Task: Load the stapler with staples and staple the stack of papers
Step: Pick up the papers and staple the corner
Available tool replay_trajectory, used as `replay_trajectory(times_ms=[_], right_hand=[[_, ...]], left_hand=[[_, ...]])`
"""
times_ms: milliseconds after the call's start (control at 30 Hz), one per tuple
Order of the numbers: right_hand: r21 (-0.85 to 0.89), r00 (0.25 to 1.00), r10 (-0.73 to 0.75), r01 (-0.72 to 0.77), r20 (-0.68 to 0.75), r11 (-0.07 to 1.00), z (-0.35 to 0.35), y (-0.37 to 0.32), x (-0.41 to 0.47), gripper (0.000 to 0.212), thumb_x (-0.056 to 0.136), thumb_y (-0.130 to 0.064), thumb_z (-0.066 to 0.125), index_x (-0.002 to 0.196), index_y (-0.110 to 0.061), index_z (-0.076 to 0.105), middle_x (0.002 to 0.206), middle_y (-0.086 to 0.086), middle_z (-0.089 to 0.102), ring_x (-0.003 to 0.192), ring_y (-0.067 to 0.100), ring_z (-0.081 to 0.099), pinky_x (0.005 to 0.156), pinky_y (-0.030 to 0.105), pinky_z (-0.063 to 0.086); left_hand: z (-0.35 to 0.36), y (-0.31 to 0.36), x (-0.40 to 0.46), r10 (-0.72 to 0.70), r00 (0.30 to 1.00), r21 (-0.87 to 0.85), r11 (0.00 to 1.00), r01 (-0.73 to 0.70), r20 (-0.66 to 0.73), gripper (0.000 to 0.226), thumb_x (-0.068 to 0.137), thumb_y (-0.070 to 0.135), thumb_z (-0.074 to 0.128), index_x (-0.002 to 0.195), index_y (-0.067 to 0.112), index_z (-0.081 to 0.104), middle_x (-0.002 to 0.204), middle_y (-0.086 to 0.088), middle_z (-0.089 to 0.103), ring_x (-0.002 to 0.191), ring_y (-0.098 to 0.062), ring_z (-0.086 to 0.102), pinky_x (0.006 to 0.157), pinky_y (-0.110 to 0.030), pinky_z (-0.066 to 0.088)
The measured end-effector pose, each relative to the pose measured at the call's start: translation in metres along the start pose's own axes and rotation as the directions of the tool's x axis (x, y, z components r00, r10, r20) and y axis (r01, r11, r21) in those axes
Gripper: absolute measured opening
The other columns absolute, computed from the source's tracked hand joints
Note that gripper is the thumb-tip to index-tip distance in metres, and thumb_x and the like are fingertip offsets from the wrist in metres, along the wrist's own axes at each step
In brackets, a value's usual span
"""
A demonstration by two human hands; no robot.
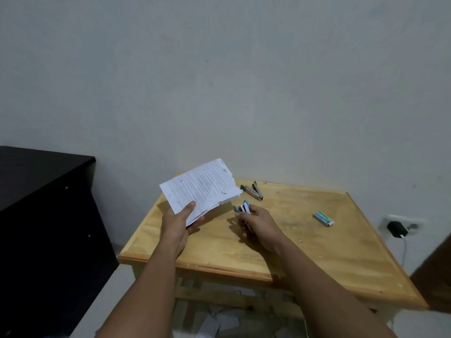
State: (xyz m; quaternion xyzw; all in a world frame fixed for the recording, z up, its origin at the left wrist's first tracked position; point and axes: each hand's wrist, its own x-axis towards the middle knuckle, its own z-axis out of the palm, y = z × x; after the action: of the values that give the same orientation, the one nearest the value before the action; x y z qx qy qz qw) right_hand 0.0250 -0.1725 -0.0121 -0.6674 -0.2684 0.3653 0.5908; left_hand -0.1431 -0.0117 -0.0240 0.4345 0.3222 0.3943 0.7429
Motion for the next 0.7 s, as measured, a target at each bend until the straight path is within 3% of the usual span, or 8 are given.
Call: replay_trajectory(times_ms=[100,200,333,433,567,700], right_hand=[[0.001,0.999,-0.018,0.018,0.031,1.000,0.000,0.001,0.001,0.019,0.102,-0.016,0.066,0.121,-0.014,0.066,0.077,0.007,0.066,0.055,0.011,0.058,0.050,0.027,0.045],[-0.062,1.000,-0.008,0.008,-0.010,0.998,0.002,0.001,0.005,0.016,0.102,-0.028,0.066,0.112,-0.016,0.070,0.077,0.001,0.063,0.055,0.008,0.053,0.050,0.026,0.038],[0.089,0.992,0.127,-0.125,-0.018,0.988,0.004,0.002,0.008,0.038,0.097,-0.047,0.060,0.100,-0.011,0.073,0.075,0.005,0.054,0.057,0.015,0.044,0.047,0.027,0.030],[0.112,0.990,0.136,-0.139,0.035,0.984,0.002,0.000,0.004,0.038,0.103,-0.043,0.056,0.098,-0.007,0.068,0.071,0.008,0.054,0.054,0.017,0.048,0.049,0.028,0.039],[0.066,0.993,0.111,-0.113,0.037,0.991,0.001,-0.002,0.001,0.040,0.108,-0.034,0.055,0.118,0.003,0.065,0.065,0.006,0.059,0.052,0.018,0.056,0.060,0.038,0.057],[0.069,0.997,0.071,-0.072,0.016,0.995,0.004,-0.001,-0.003,0.027,0.107,-0.024,0.056,0.119,-0.001,0.066,0.078,0.011,0.058,0.051,0.019,0.056,0.062,0.041,0.061]], left_hand=[[-0.001,-0.002,0.001,0.013,1.000,0.015,1.000,-0.013,-0.007,0.023,0.095,0.011,0.076,0.113,0.022,0.069,0.107,-0.003,0.078,0.078,-0.020,0.079,0.076,-0.043,0.062],[0.000,-0.002,0.000,0.022,1.000,0.059,0.998,-0.021,-0.011,0.024,0.095,0.013,0.077,0.116,0.022,0.069,0.108,-0.006,0.078,0.083,-0.025,0.078,0.075,-0.045,0.062],[0.000,-0.005,-0.001,0.025,1.000,0.079,0.997,-0.024,-0.007,0.027,0.094,0.015,0.077,0.118,0.022,0.068,0.109,-0.008,0.078,0.085,-0.030,0.076,0.071,-0.044,0.062],[0.001,-0.004,-0.001,0.023,1.000,0.097,0.995,-0.024,0.012,0.026,0.095,0.015,0.076,0.118,0.023,0.068,0.107,-0.006,0.079,0.082,-0.029,0.077,0.071,-0.046,0.063],[-0.001,-0.001,-0.002,0.011,1.000,0.059,0.998,-0.012,0.019,0.025,0.095,0.014,0.075,0.117,0.024,0.068,0.105,-0.005,0.079,0.084,-0.029,0.077,0.076,-0.048,0.062],[0.001,0.000,-0.006,-0.001,0.999,0.069,0.998,-0.002,0.044,0.027,0.095,0.012,0.075,0.118,0.022,0.068,0.104,-0.005,0.079,0.082,-0.025,0.078,0.074,-0.047,0.064]])
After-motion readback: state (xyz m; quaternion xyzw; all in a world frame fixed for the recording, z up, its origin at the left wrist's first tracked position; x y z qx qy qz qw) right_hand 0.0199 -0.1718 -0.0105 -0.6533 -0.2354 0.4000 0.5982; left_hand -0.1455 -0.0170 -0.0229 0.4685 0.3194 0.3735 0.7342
